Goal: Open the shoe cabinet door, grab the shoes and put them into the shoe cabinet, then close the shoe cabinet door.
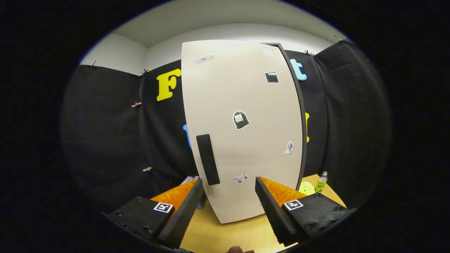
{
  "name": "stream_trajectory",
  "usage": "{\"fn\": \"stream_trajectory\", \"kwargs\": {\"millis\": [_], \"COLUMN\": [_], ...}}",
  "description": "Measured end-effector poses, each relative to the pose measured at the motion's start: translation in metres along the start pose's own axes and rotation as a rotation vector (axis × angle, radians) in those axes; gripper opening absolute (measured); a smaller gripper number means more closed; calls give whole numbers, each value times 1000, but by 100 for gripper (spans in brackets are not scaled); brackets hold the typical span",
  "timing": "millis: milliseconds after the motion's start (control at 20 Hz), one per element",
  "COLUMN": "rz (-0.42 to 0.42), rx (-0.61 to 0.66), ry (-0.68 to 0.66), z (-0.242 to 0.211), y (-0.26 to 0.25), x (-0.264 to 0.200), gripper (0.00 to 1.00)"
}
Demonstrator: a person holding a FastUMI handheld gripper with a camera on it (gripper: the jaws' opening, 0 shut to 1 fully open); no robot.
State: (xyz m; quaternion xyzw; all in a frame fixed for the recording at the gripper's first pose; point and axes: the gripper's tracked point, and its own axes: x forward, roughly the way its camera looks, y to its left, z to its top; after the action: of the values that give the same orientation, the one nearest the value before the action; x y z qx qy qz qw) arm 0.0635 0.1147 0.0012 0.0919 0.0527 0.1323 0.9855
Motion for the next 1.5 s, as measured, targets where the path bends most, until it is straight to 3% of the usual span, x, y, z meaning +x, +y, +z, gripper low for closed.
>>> {"fn": "stream_trajectory", "kwargs": {"millis": [750, 1100, 1500], "rz": [-208, -255, -250], "rx": [-94, -144, -143], "ry": [-76, -104, -117], "z": [32, 39, 43], "y": [-97, -119, -116], "x": [-49, -71, -78], "gripper": [98, 98, 98]}}
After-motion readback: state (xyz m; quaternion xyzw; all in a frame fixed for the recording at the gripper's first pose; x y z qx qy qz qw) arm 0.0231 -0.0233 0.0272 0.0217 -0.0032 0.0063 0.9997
